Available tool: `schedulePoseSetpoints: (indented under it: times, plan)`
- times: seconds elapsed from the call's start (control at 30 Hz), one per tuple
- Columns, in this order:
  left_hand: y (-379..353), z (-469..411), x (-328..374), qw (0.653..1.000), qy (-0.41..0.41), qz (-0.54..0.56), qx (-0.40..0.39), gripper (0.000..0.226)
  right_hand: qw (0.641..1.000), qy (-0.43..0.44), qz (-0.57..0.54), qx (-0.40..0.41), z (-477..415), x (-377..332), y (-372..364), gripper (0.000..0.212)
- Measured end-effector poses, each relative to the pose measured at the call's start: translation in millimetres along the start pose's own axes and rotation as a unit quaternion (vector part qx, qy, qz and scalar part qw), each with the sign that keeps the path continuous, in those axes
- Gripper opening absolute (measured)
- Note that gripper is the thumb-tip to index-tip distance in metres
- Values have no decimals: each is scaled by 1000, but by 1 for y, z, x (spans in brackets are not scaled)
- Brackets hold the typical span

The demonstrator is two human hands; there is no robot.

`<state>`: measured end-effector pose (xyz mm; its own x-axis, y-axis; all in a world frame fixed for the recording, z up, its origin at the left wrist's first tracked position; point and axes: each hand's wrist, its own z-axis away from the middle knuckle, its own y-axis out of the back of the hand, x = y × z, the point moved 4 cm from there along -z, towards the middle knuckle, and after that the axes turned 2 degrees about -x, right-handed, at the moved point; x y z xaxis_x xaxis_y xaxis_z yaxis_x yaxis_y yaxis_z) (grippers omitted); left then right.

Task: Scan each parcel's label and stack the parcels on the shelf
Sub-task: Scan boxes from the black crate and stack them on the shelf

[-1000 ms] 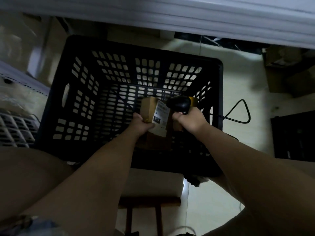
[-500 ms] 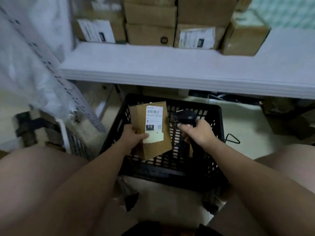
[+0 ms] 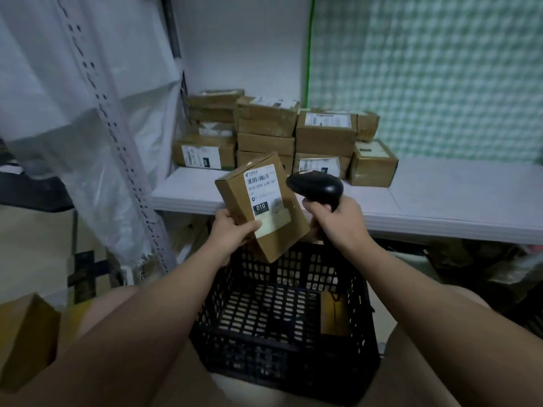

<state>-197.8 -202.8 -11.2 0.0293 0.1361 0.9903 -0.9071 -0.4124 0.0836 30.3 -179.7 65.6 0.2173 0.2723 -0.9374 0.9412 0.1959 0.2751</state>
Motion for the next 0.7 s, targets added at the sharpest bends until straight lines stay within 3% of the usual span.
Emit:
schedulePoseSetpoints:
  times: [0.2,0.5,0.7]
  plan:
    - [-14,0,19,999,-43,3,19,57,1000,25,-5,0,9,-21,7,38]
    - [-4,-14,11,999,-34,10,14,86,999,36,36,-9,15,-28,7,25]
    - [-4,-21,5,999,-30,17,10,90,999,20,33,-15,15,-29,10,21]
